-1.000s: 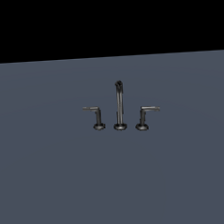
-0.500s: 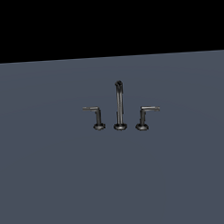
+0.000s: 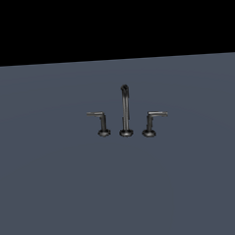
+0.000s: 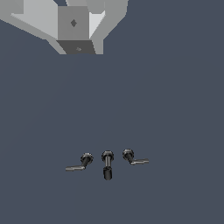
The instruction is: Turn on the faucet by rotating a designated handle.
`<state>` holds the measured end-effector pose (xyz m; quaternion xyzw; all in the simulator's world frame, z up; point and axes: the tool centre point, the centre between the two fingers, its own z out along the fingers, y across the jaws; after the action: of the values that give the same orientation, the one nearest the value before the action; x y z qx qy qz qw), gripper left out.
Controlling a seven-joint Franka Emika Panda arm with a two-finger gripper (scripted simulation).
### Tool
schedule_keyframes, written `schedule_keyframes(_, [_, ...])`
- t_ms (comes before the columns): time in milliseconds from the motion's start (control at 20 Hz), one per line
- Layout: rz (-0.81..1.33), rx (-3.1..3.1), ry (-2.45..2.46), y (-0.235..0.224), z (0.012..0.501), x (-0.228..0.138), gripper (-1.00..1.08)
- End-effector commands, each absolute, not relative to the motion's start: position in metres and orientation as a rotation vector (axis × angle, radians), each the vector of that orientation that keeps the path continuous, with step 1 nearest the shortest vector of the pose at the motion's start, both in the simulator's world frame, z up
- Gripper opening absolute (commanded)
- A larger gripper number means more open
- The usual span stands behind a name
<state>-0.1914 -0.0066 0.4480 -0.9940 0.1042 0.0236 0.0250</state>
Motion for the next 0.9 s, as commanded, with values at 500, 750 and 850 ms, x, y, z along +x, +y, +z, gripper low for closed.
schedule_keyframes(500, [0.072,-2.949,0.886,-0.035,0.392,-0.098,-1.0])
schedule_keyframes(750, [0.071,-2.87,1.12,-0.05,0.36,-0.063,-1.0])
schedule_keyframes(850, [0.07,-2.834,1.212,-0.057,0.347,-0.05,-1.0])
